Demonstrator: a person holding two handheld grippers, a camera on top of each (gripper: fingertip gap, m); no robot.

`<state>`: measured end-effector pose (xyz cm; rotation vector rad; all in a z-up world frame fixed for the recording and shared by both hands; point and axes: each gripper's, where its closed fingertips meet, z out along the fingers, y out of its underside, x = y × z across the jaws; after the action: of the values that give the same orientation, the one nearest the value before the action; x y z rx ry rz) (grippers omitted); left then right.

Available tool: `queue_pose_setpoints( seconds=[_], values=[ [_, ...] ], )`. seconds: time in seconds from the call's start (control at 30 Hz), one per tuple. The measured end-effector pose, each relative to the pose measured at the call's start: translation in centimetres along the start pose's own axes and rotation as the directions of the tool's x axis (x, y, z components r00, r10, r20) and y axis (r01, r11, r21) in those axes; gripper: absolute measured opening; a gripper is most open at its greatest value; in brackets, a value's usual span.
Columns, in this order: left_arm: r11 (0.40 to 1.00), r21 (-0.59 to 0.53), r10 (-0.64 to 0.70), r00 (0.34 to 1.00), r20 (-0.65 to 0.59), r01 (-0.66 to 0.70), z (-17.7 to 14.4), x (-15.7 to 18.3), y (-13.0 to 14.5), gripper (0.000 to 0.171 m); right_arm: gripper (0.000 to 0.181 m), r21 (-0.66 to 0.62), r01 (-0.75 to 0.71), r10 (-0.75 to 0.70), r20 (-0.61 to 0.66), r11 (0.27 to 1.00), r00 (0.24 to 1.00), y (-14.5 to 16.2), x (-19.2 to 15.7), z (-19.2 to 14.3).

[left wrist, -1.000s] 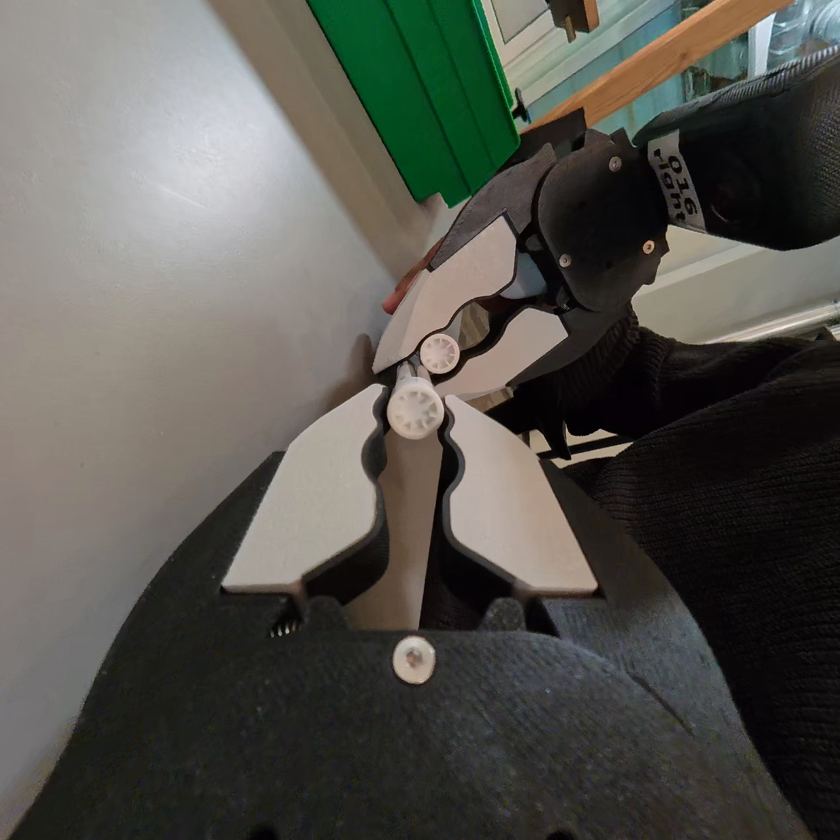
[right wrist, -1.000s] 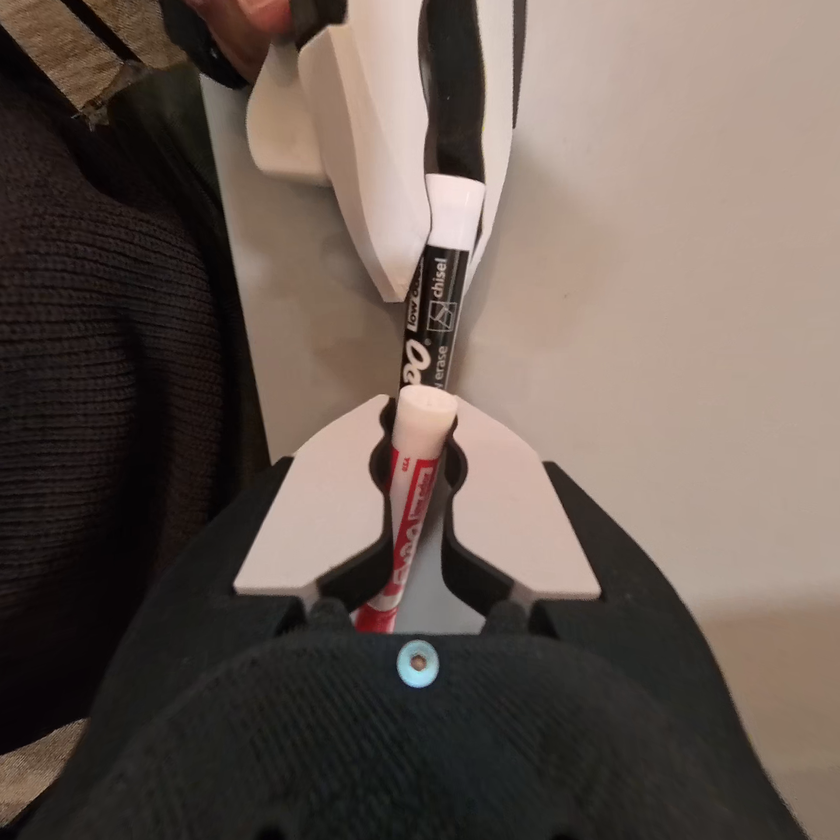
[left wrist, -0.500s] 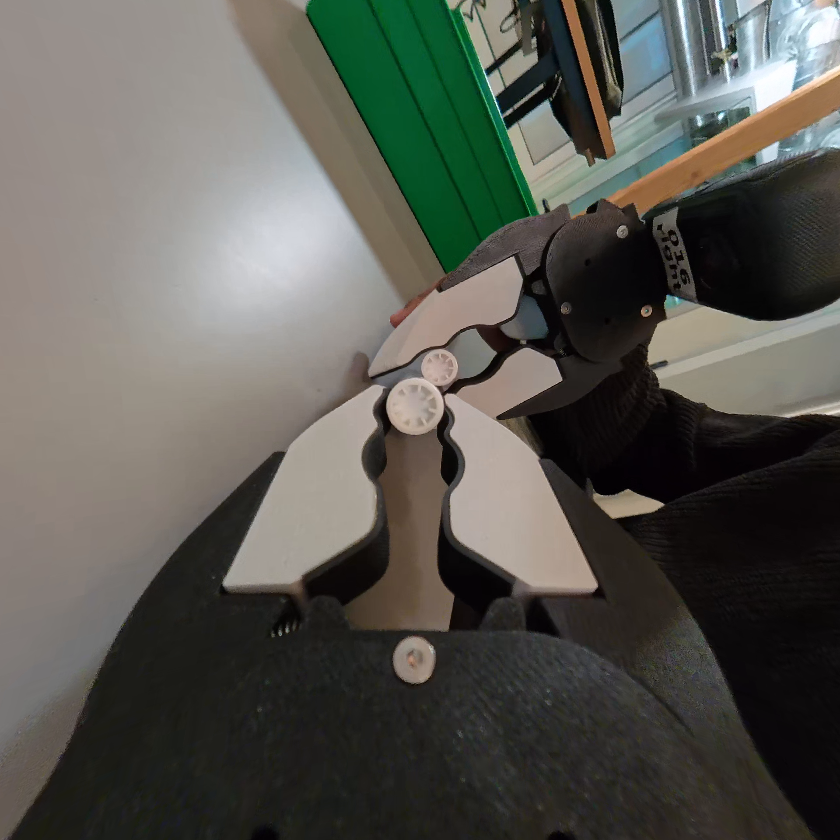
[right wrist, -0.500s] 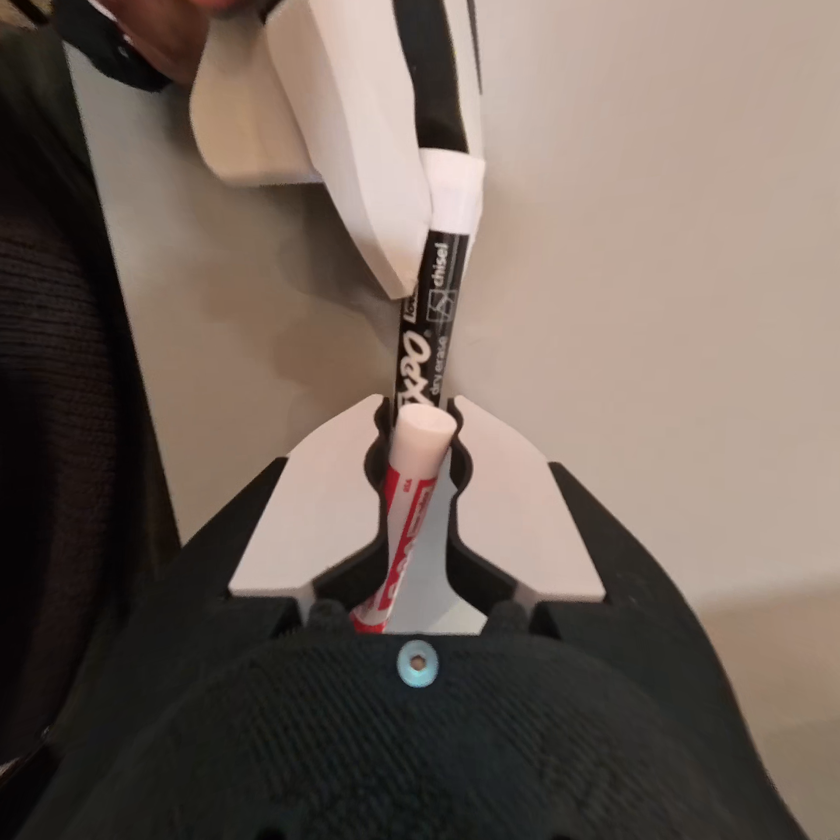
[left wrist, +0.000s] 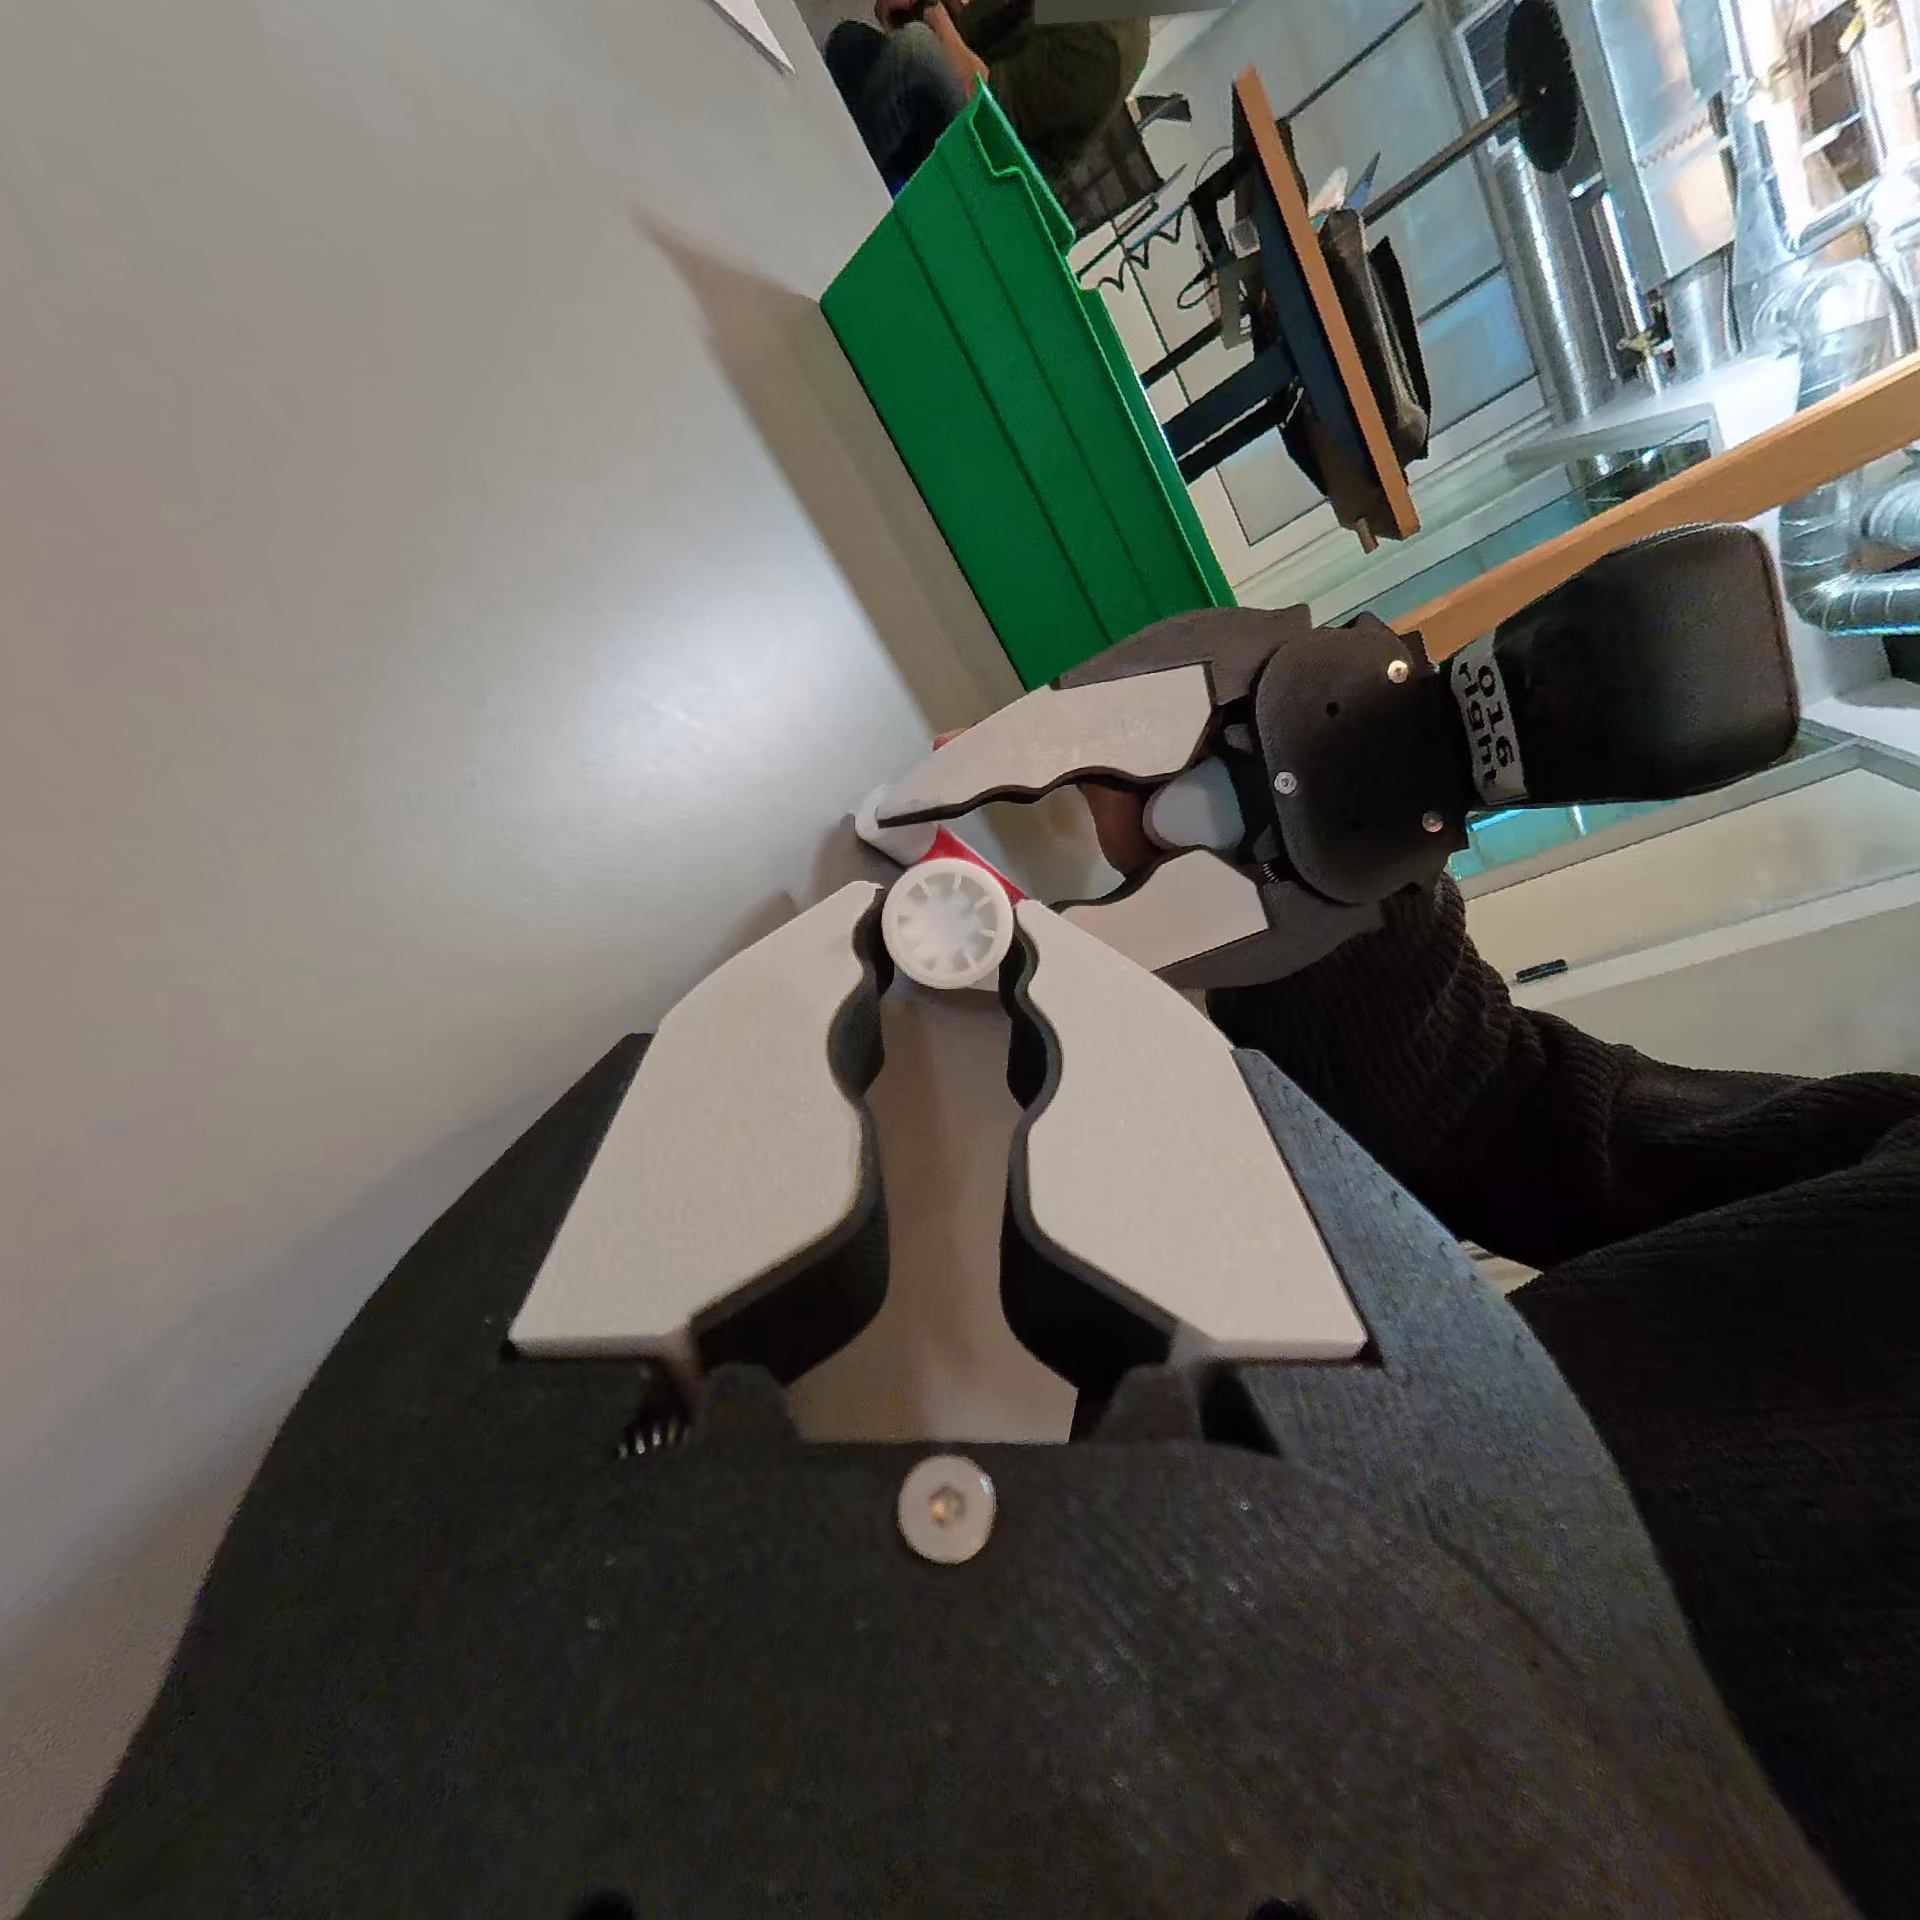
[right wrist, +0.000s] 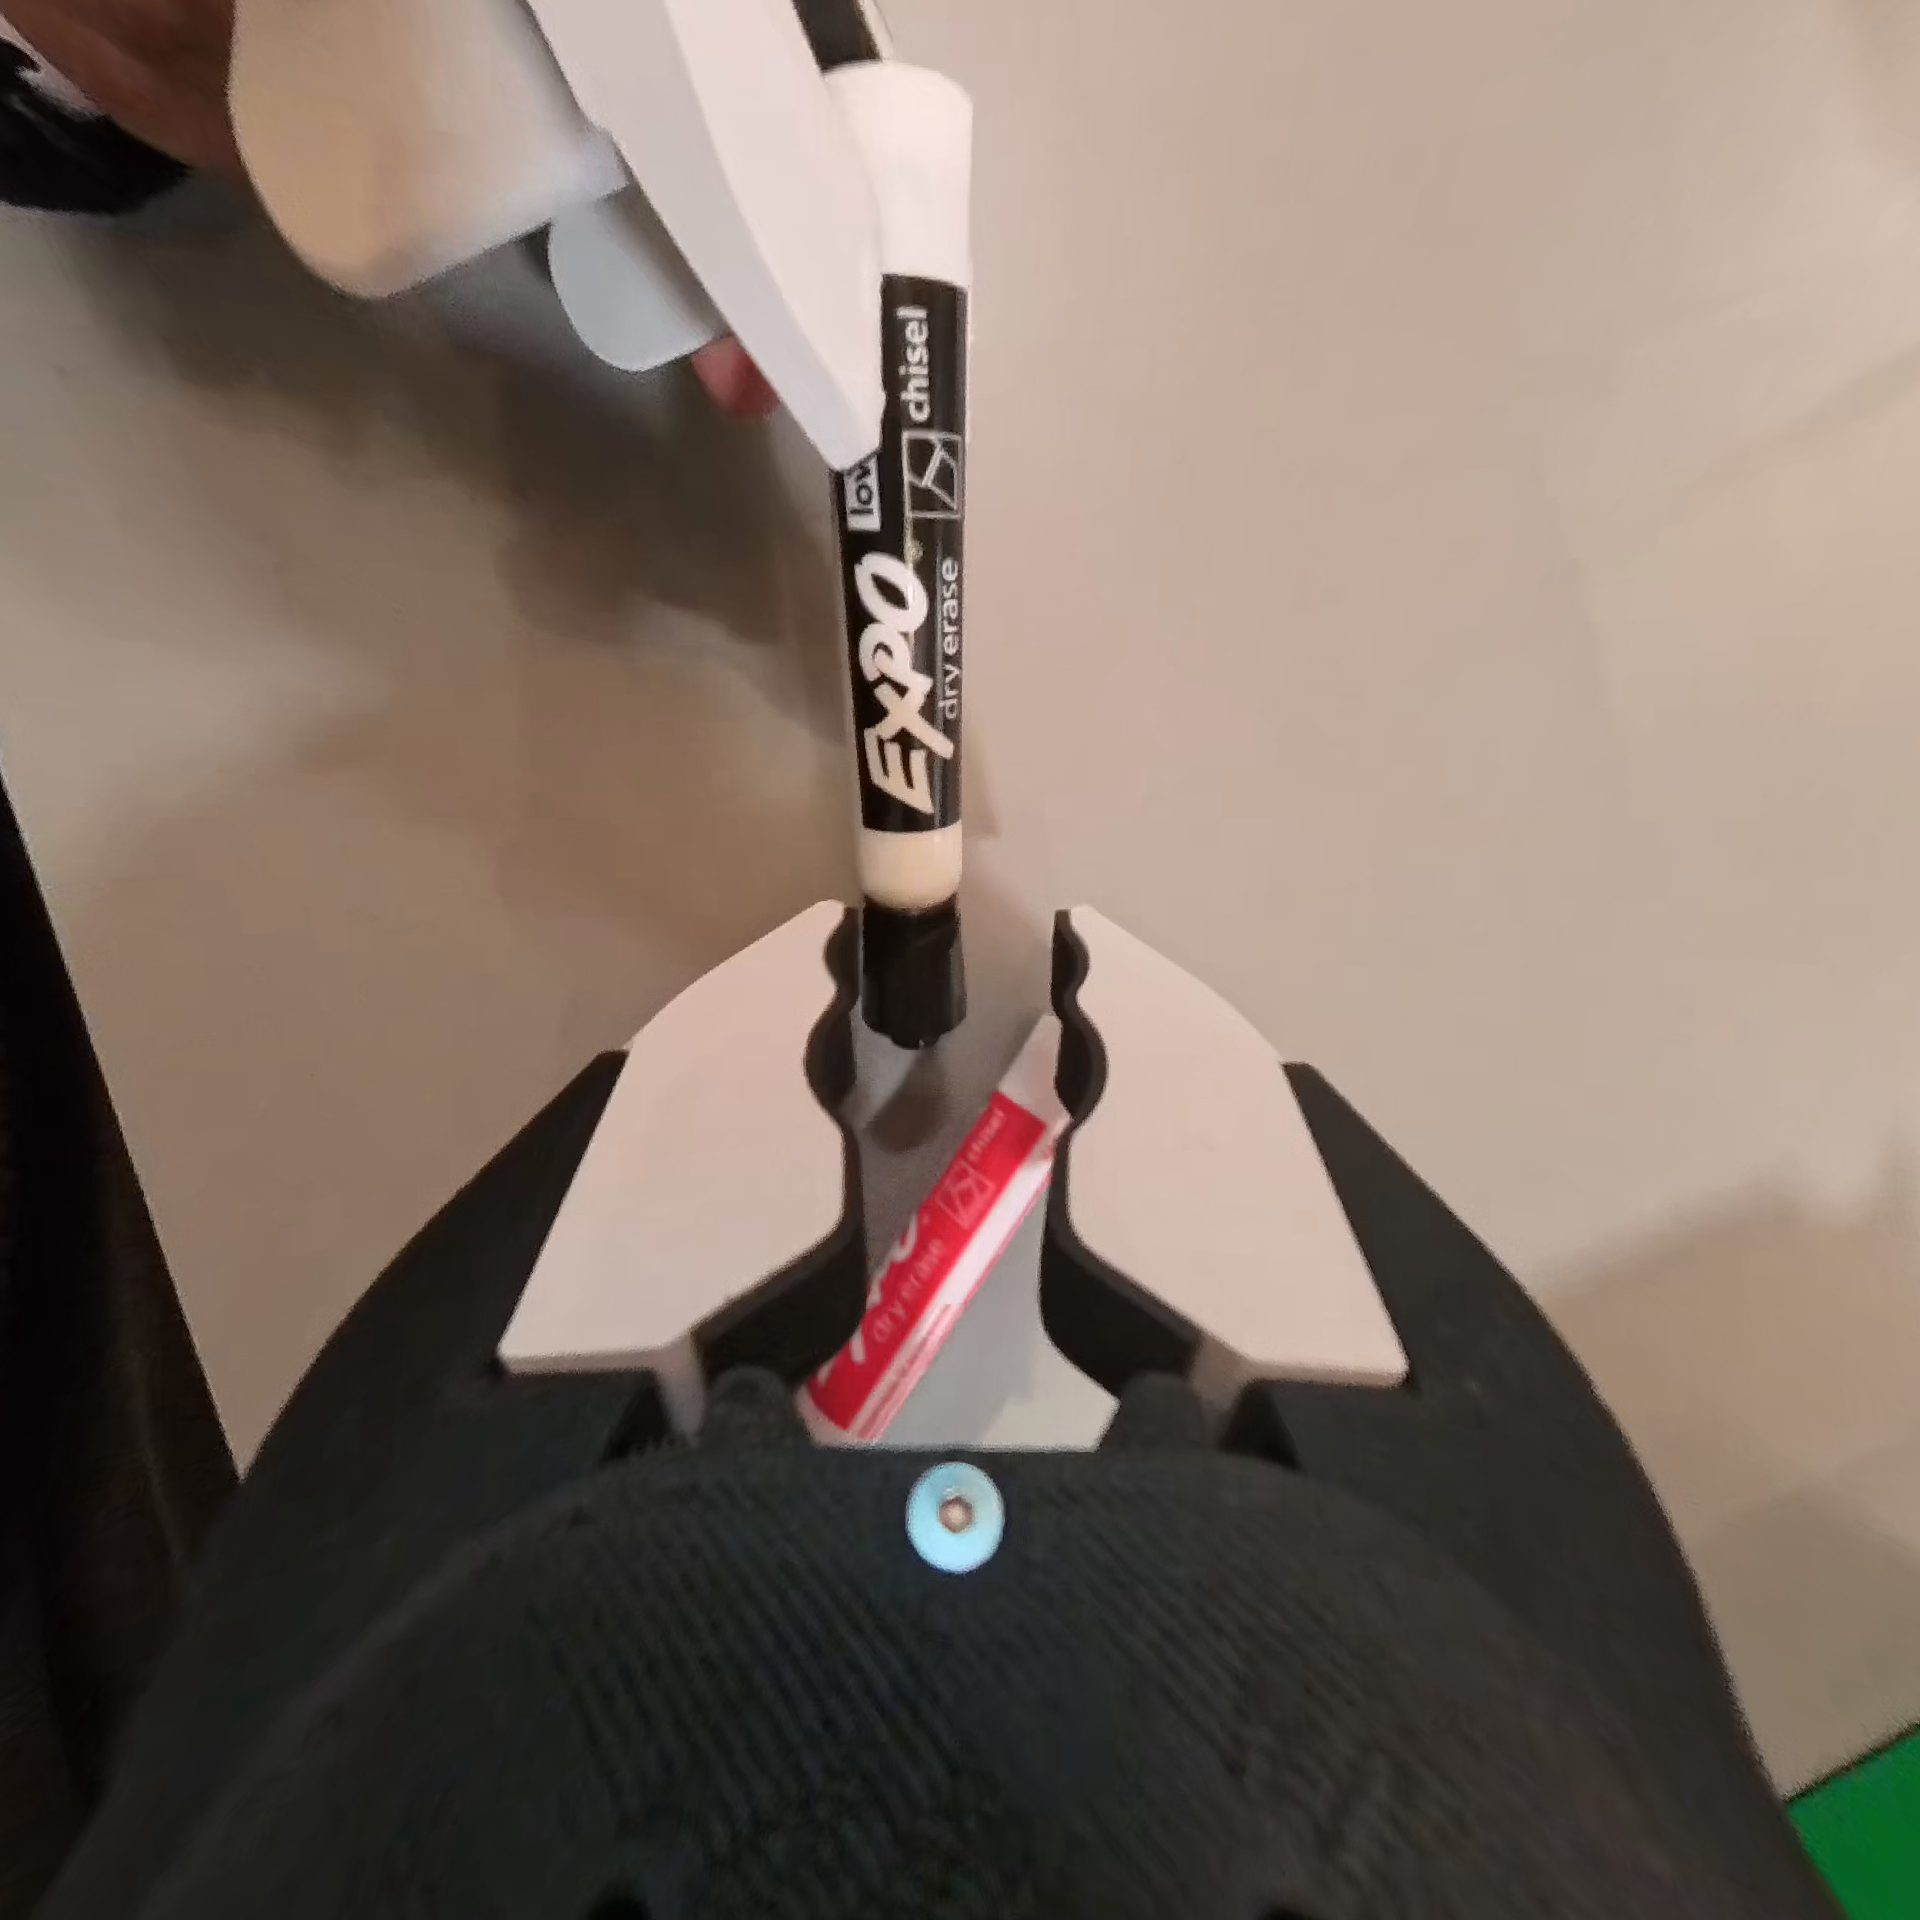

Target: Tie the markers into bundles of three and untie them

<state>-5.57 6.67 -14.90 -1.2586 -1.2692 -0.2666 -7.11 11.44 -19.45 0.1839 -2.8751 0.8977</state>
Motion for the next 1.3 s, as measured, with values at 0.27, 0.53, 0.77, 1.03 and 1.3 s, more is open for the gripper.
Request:
queue_pose_setpoints(
  seconds=[0.27,0.53,0.77,1.03,1.3],
  values=[
    [0.998,0.003,-0.069,0.987,-0.146,0.070,0.6,2.0,0.3,0.020,0.030,0.121,-0.007,0.000,0.064,0.993,0.998,-2.3,-1.5,-1.4],
    [0.999,-0.017,-0.033,0.985,-0.171,0.030,1.1,2.5,1.0,0.020,0.019,0.066,0.014,-0.018,0.055,0.998,0.998,-1.7,-1.8,-1.8],
    [0.999,-0.024,-0.049,0.980,-0.193,0.045,2.1,3.4,1.8,0.019,0.014,-0.075,0.051,-0.047,0.049,0.996,0.998,0.2,-2.2,-1.9],
    [0.996,-0.087,-0.009,0.979,-0.203,-0.009,2.6,4.0,3.1,0.028,0.014,-0.197,0.104,-0.071,0.171,0.975,0.983,2.6,-3.5,-3.4],
    [0.992,-0.123,-0.006,0.982,-0.190,-0.018,2.3,3.5,3.4,0.032,0.013,-0.268,0.165,-0.094,0.260,0.949,0.961,4.4,-4.3,-4.4]
  ],
)
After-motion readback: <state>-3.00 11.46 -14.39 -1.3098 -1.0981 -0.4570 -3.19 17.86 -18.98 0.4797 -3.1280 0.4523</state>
